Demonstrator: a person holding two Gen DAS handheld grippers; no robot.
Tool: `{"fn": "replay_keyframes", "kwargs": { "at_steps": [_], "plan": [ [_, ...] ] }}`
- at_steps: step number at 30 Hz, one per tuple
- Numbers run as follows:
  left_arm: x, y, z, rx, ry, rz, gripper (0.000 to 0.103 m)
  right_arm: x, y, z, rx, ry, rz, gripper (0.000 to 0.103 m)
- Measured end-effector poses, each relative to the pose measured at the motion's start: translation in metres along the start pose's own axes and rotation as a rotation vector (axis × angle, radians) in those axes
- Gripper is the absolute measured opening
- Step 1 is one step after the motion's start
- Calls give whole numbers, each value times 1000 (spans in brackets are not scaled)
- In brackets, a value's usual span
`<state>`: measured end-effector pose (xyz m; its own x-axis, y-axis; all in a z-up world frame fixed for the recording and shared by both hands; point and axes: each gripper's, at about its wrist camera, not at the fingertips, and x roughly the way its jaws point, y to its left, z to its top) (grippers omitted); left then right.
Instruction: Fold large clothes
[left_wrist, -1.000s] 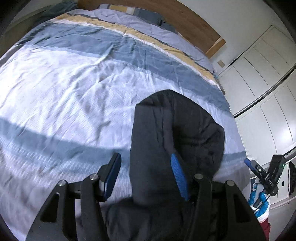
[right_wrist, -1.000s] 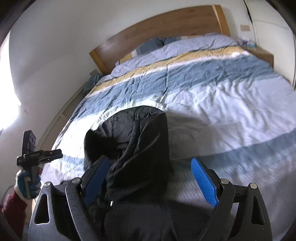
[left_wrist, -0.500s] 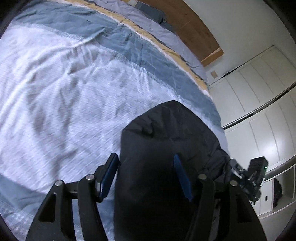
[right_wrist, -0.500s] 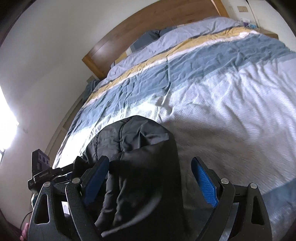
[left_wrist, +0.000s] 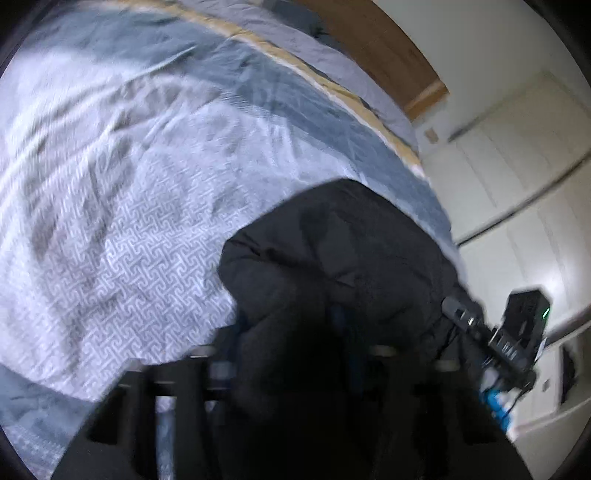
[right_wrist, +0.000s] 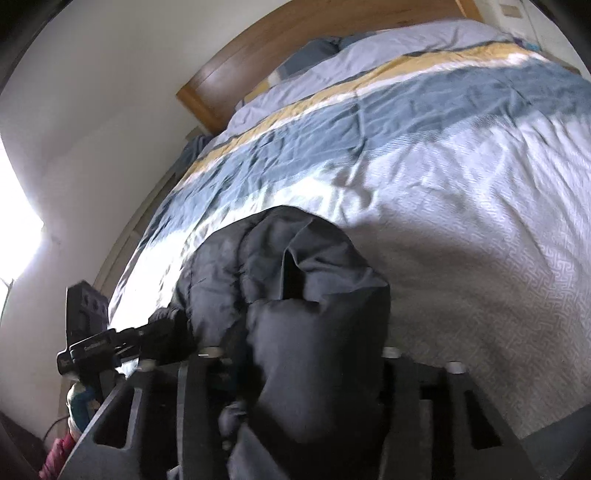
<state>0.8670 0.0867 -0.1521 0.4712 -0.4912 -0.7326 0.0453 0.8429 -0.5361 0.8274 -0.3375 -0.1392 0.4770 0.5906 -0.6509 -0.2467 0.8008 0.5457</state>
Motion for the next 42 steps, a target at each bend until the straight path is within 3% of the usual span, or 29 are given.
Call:
{"fn": "replay_keyframes", "kwargs": {
  "at_steps": [5, 11, 18, 24, 34, 37, 42],
  "plan": [
    [-30, -29, -20, 87, 16, 54, 12, -32, 24, -8, -53, 3, 9, 22],
    [-120, -60, -73, 151, -75, 6, 10, -116, 69, -35, -141, -31, 77, 20],
    [-223, -83, -174, 259, -131, -7, 9, -220, 117, -122, -224, -63, 189, 20],
    [-272, -80, -252, 269, -134, -31, 8, -276, 140, -204, -262, -63, 215, 20],
    [-305, -55, -353, 241, -136, -74, 7, -326, 137, -308, -243, -35, 241, 21],
    [-301, -47, -374, 236, -130, -77, 7, -322, 128, -330, -235, -7, 234, 21],
    [-262, -26, -384, 225, -100, -5, 7, -291, 102, -343, -188, 35, 206, 21]
  ]
}}
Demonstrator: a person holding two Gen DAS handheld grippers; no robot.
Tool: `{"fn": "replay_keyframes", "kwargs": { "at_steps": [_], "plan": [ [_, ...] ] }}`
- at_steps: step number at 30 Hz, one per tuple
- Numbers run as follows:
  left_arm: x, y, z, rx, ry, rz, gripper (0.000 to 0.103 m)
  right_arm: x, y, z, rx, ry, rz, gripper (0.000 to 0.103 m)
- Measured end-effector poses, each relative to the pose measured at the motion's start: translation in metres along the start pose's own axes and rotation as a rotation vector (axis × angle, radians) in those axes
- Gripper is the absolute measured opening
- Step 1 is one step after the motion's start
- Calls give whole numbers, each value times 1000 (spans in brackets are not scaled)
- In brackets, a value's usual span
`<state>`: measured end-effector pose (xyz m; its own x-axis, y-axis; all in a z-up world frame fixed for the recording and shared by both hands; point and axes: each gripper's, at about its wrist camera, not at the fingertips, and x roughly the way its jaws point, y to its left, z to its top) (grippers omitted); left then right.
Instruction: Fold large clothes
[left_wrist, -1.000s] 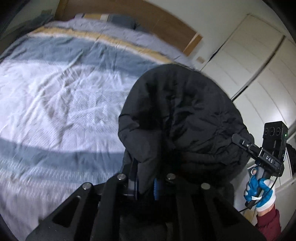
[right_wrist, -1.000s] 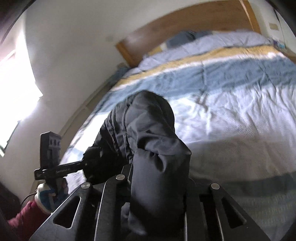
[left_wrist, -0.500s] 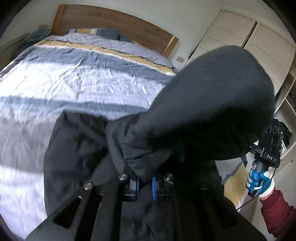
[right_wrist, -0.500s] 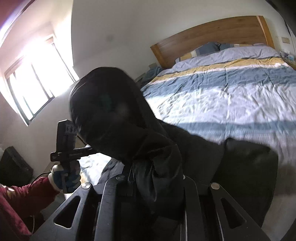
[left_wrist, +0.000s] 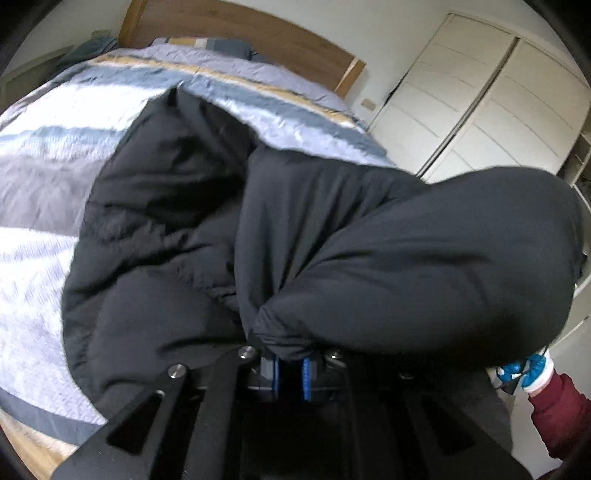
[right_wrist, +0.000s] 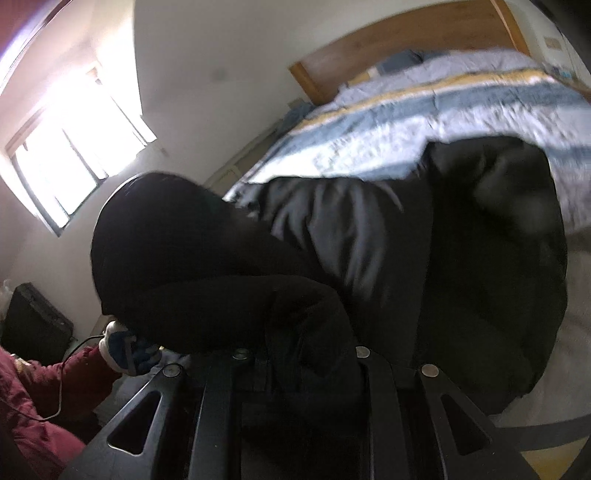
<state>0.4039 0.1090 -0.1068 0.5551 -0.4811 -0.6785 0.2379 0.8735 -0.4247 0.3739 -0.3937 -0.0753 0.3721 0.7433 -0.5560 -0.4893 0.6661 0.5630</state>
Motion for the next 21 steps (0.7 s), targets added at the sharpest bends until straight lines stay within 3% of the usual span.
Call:
{"fn": "replay_keyframes", "kwargs": {
  "at_steps": [5, 14, 21],
  "plan": [
    [25, 7, 8, 2, 0, 45, 7, 22, -18, 2, 6, -7, -27, 22],
    [25, -1, -3, 39, -4, 84, 10, 31, -21, -4, -17, 13, -63, 24],
    [29, -6, 15, 21, 1, 87, 16, 30, -4, 4, -73, 29, -123, 40]
  ]
}}
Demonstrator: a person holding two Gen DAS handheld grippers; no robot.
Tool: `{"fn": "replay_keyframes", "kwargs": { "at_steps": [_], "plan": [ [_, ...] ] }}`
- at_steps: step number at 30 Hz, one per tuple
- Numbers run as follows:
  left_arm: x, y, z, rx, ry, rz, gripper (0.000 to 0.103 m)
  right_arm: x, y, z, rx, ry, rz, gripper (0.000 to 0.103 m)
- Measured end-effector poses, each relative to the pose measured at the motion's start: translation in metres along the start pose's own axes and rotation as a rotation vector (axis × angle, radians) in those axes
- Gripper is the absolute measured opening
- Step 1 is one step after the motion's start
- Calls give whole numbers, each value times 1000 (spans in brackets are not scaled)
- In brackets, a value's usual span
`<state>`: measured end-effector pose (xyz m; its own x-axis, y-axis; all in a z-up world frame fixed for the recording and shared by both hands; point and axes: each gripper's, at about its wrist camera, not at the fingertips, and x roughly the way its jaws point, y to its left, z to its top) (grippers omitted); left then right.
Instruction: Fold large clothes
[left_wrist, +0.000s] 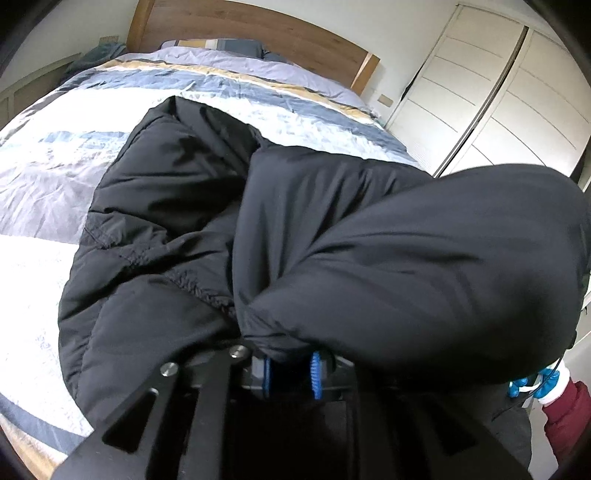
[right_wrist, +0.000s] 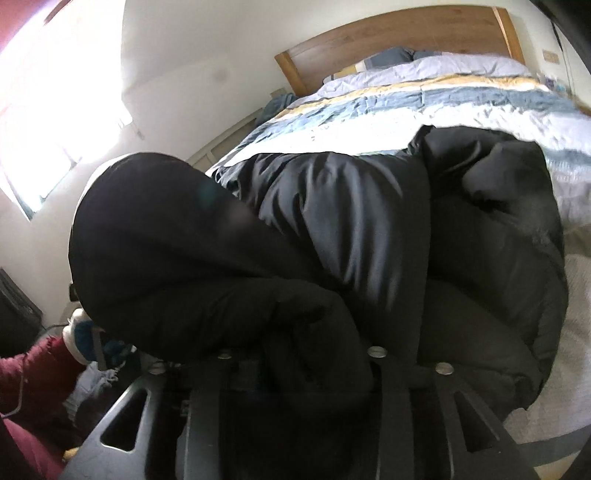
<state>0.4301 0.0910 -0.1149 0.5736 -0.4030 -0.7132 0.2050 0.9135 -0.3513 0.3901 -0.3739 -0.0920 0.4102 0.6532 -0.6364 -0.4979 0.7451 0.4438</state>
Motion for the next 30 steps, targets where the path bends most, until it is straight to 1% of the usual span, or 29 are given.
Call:
{"fn": "replay_keyframes", "kwargs": {
  "at_steps": [4, 6, 8, 10, 13, 23, 26, 30],
  "plan": [
    [-13, -8, -8, 8, -1, 12, 20, -2, 9, 0, -40, 23, -36, 47],
    [-19, -10, -10, 10, 2, 21, 22, -4, 12, -1, -58, 32, -50, 54],
    [-26, -12, -13, 15, 1, 25, 25, -6, 14, -2, -73, 40, -60, 59],
    [-28, -14, -16, 18, 3, 27, 29, -12, 15, -8, -85, 45, -67, 59],
    [-34, -17, -23, 27, 15, 34, 31, -16, 15, -11, -90, 46, -74, 60],
    [-57, -20, -50, -10, 50, 6, 35, -34, 19, -23, -99, 53, -103, 63],
    [-70, -22, -62, -23, 57, -12, 35, -41, 20, -30, -85, 50, -108, 64],
    [-89, -22, -71, -24, 58, -12, 36, -55, 18, -41, -65, 48, -116, 64]
  ]
}}
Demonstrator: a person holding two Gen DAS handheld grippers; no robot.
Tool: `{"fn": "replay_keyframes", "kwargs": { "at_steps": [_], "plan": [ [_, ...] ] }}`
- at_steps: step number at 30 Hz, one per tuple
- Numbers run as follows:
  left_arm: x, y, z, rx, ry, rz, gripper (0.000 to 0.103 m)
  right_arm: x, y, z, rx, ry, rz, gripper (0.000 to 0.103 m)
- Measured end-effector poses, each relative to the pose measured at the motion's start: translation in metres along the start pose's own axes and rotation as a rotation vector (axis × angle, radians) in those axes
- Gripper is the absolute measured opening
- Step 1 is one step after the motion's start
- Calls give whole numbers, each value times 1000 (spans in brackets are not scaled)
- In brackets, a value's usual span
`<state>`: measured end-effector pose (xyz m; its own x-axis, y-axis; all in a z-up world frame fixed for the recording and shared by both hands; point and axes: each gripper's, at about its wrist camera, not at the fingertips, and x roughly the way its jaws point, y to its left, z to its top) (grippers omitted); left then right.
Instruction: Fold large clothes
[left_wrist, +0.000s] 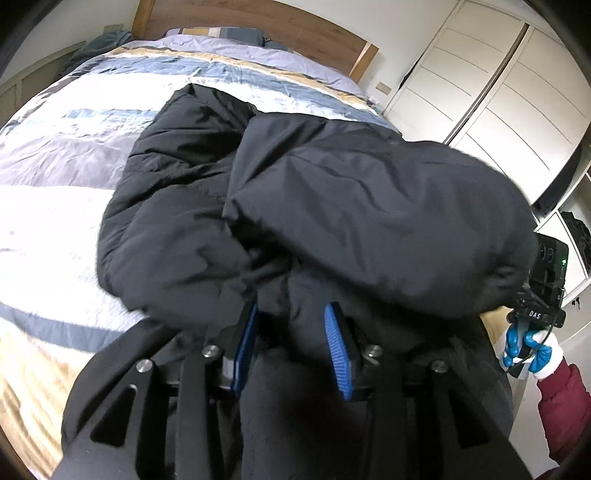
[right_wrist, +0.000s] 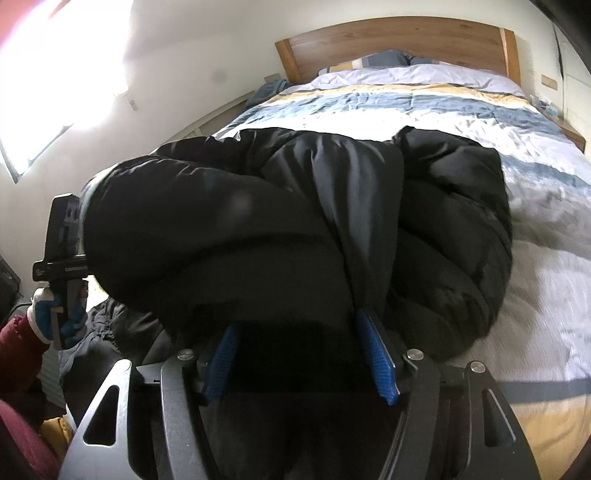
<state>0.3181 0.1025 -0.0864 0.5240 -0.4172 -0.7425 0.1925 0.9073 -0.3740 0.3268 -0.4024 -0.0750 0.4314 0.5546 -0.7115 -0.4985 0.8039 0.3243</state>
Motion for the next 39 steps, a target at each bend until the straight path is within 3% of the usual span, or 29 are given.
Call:
{"fn": "replay_keyframes", "kwargs": {
  "at_steps": [7, 10, 12, 21, 26, 32, 39],
  "plan": [
    [-47, 4, 7, -18, -71, 15, 37, -39, 2, 0, 1, -21, -13, 65],
    [-62, -3, 26, -12, -118, -1, 50, -53, 10, 9, -16, -47, -6, 69],
    [-65, -10, 40, 1, -137, -12, 51, -60, 16, 20, -27, -70, 2, 70],
    [-12, -58, 118, 121, -114, -29, 51, -25, 42, 96, -69, -129, 36, 74],
    [26, -71, 135, 150, -72, -54, 51, 14, 42, 124, -70, -111, 33, 74],
    [57, -72, 109, 216, -15, -59, 51, 59, 47, 127, -107, -45, 63, 74],
    [72, -67, 52, 262, -5, -31, 52, 86, 44, 73, -154, 74, 47, 78]
  ]
}}
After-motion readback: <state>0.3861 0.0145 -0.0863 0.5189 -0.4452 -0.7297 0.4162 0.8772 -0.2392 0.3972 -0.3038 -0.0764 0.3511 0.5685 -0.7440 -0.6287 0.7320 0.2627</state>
